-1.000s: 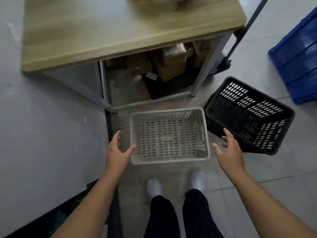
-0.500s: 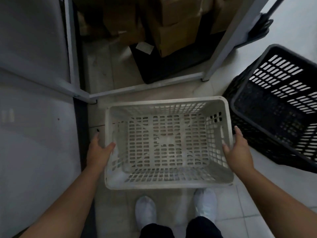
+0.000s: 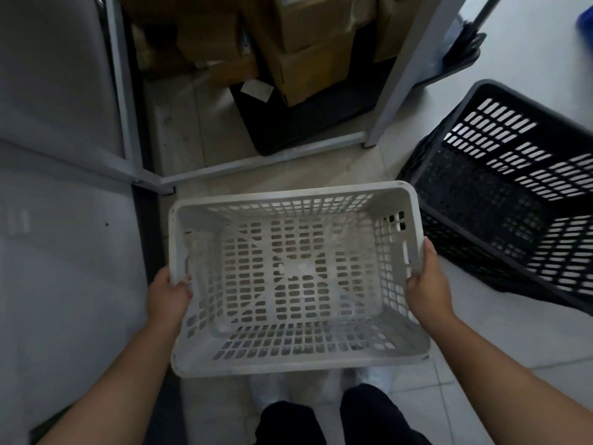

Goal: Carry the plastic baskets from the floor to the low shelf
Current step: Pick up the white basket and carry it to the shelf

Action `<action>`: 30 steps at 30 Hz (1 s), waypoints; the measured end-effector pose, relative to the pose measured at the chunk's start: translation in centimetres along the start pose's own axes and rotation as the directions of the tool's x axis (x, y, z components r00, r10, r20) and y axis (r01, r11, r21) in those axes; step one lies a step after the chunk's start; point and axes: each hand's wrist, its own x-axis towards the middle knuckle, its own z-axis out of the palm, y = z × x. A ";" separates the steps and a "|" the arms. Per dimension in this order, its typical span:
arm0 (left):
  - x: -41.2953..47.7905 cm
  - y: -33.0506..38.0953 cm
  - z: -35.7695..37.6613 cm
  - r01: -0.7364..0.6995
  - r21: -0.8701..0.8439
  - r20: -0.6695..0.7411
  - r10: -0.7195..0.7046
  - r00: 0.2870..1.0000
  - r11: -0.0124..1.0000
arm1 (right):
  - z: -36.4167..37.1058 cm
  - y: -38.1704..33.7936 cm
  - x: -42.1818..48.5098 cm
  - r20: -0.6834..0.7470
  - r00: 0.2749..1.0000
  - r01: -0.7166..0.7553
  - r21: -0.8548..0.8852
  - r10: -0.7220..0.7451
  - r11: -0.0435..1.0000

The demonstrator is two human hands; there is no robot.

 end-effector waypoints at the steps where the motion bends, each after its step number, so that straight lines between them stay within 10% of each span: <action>1: -1.2 0.6 -1.3 -0.006 0.001 -0.004 0.006 1.000 1.000 | -1.1 -0.5 -1.3 0.001 1.000 0.016 0.010 -0.016 1.000; 15: -23.4 15.4 -20.7 -0.356 0.091 0.061 0.352 0.934 0.930 | -23.8 -9.6 -24.8 -0.171 0.984 -0.040 0.043 0.047 0.998; 30: -48.5 29.0 -24.9 -0.832 0.074 0.390 0.751 0.532 0.550 | -41.8 -2.3 -55.5 -0.564 0.752 -0.109 0.404 0.341 0.908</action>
